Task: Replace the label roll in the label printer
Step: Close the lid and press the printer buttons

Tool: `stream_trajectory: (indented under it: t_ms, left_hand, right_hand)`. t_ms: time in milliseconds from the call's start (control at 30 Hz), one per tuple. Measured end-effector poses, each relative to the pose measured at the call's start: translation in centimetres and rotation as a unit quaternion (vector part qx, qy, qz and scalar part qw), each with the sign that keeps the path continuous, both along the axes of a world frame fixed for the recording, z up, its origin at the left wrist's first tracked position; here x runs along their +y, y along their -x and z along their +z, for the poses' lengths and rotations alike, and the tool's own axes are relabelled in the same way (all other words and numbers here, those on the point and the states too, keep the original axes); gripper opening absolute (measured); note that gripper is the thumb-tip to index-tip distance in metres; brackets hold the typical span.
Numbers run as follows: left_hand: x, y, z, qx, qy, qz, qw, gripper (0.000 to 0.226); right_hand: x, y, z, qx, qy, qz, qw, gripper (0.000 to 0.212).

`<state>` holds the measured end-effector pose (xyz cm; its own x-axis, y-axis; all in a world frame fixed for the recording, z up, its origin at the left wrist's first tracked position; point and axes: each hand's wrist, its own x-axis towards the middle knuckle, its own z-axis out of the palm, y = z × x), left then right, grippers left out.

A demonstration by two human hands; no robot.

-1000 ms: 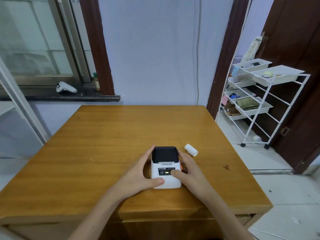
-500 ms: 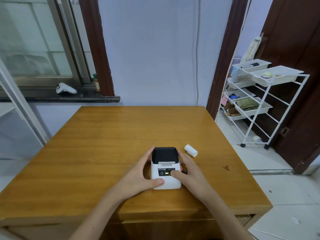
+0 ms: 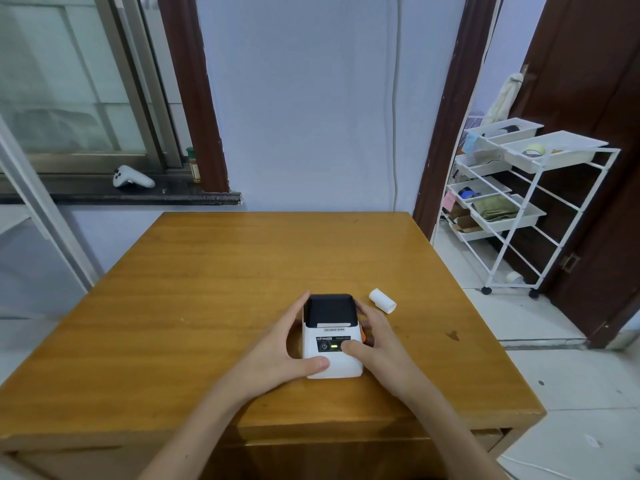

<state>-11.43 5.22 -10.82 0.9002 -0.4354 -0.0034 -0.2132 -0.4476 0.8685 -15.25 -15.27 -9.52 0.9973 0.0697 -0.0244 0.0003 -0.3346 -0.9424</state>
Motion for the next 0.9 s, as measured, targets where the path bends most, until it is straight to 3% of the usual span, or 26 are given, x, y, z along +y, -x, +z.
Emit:
stream_trajectory:
  t_ms: [267,667,900]
  left_hand:
    - [0.08,0.10,0.09,0.006,0.010,0.004,1.000,0.108]
    - [0.03,0.25,0.31,0.010,0.012,0.002,1.000,0.109]
    - [0.01,0.18,0.26,0.009,0.012,-0.003,1.000,0.110]
  right_hand:
    - [0.12,0.01,0.13,0.008,-0.001,0.019,1.000,0.058]
    - [0.10,0.01,-0.40,-0.002,0.020,-0.003,1.000,0.072]
    - [0.07,0.05,-0.23,-0.004,0.019,-0.003,1.000,0.062]
